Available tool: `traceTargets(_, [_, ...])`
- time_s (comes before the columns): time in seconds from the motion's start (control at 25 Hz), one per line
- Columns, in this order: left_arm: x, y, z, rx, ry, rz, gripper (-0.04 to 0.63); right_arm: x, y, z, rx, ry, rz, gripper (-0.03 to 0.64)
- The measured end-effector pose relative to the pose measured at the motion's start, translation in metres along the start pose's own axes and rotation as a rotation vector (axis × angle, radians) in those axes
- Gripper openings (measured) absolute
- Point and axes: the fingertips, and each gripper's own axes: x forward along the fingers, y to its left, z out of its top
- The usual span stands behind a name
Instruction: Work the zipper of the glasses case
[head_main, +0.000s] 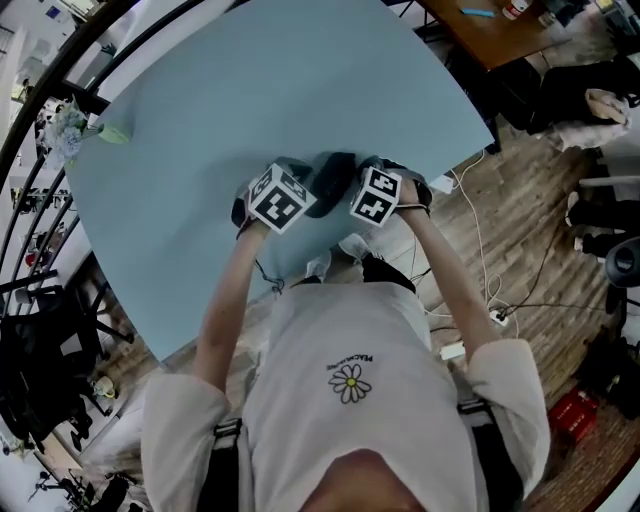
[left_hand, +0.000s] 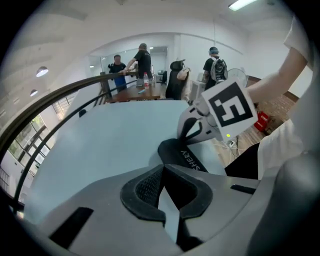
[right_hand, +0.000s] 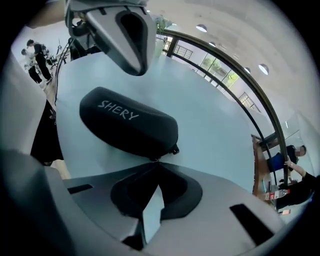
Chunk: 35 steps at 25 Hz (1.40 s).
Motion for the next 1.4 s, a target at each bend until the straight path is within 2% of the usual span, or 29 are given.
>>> traceTargets(0.2, [0.025, -0.016, 0.008, -0.007, 0.032, -0.065, 0.015, 0.005, -0.028, 0.01, -0.008, -0.051, 0.028, 0.008])
traceTargets(0.4, [0.034, -0.021, 0.016, -0.02, 0.015, -0.088, 0.015, 0.012, -0.026, 0.011, -0.002, -0.082, 0.048, 0.008])
traceTargets(0.52, [0.035, -0.018, 0.014, -0.057, 0.012, -0.1, 0.015, 0.011, -0.026, 0.012, 0.024, -0.102, 0.067, 0.008])
traceTargets(0.6, [0.035, -0.019, 0.013, -0.068, 0.022, -0.098, 0.015, 0.008, -0.021, 0.01, 0.041, -0.103, 0.084, 0.008])
traceTargets(0.72, [0.035, -0.022, 0.011, -0.036, 0.036, -0.092, 0.014, 0.0, -0.003, 0.007, 0.074, -0.109, 0.143, 0.008])
traceTargets(0.84, [0.037, -0.02, 0.012, -0.052, 0.023, -0.094, 0.014, -0.012, 0.019, 0.011, 0.108, -0.143, 0.198, 0.008])
traceTargets(1.2, [0.032, -0.006, 0.003, -0.102, -0.002, -0.069, 0.014, -0.033, 0.071, 0.045, 0.202, -0.221, 0.239, 0.008])
traceTargets(1.32, [0.037, 0.009, -0.01, -0.107, 0.04, -0.005, 0.012, -0.044, 0.075, 0.066, 0.233, -0.291, 0.28, 0.008])
traceTargets(1.4, [0.048, 0.019, -0.023, -0.127, 0.082, 0.0, 0.014, -0.049, 0.081, 0.081, 0.227, -0.315, 0.307, 0.008])
